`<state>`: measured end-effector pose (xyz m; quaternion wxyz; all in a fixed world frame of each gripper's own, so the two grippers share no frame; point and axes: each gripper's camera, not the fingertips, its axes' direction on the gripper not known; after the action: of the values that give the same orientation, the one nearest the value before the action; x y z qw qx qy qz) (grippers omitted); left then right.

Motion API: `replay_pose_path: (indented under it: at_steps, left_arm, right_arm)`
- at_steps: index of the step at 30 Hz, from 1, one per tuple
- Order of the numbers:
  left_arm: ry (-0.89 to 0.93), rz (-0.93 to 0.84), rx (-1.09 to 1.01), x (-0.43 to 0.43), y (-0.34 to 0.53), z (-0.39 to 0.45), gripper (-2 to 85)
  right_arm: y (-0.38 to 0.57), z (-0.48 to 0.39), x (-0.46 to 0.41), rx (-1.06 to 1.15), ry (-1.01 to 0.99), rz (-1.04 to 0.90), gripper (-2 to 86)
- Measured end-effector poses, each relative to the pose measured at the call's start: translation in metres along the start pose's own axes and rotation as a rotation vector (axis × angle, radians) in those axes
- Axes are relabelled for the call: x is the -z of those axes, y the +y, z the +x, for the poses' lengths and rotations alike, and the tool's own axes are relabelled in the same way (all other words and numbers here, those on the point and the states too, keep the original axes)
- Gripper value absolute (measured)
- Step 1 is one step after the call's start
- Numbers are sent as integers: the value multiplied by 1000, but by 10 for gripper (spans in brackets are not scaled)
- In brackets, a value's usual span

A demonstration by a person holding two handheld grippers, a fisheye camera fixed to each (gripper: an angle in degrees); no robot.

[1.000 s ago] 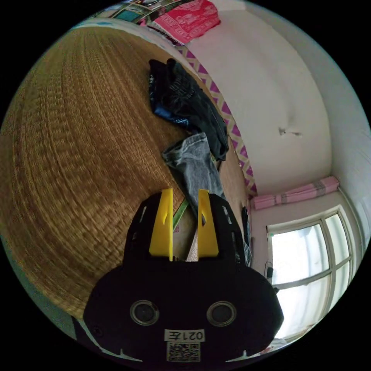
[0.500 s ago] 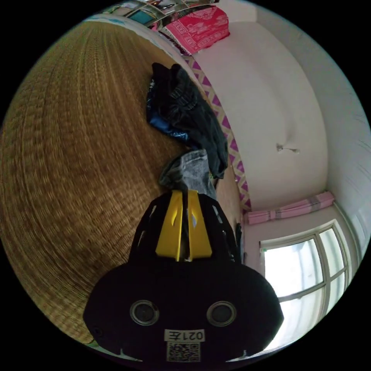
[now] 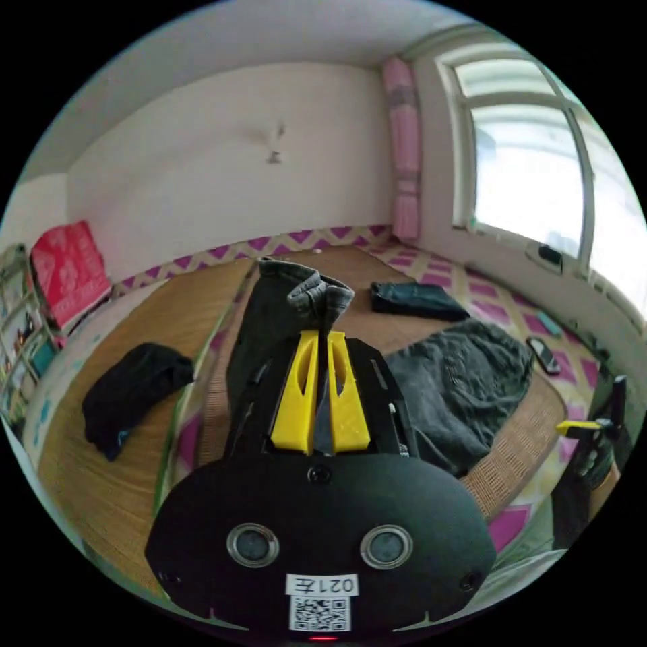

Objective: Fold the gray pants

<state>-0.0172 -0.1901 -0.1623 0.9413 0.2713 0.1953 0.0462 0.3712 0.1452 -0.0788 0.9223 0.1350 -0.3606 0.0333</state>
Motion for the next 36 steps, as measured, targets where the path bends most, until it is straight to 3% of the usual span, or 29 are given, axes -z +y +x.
replay_pose_path:
  at_steps: [5, 11, 17, 26, 31, 36]
  left_arm:
    - [37, -284, -215, -115, 59, 154, -9]
    - [20, -195, -252, -109, 71, 216, -9]
    - [27, -317, -320, -149, 102, 270, -4]
    - [50, -248, -455, -151, 112, 303, 42]
    - [393, -146, -280, -130, 96, 262, 73]
    - [441, -155, -100, -117, 95, 215, 52]
  right_arm:
    - [19, 27, 26, -55, -9, 25, -7]
    - [39, 55, 49, -115, -8, 62, -7]
    - [38, 65, 44, -127, -46, 62, -6]
    - [-8, 68, 37, -136, 12, 103, 43]
    - [-70, 109, 33, -316, 113, 158, 119]
    - [-106, 146, 8, -525, 166, 120, 149]
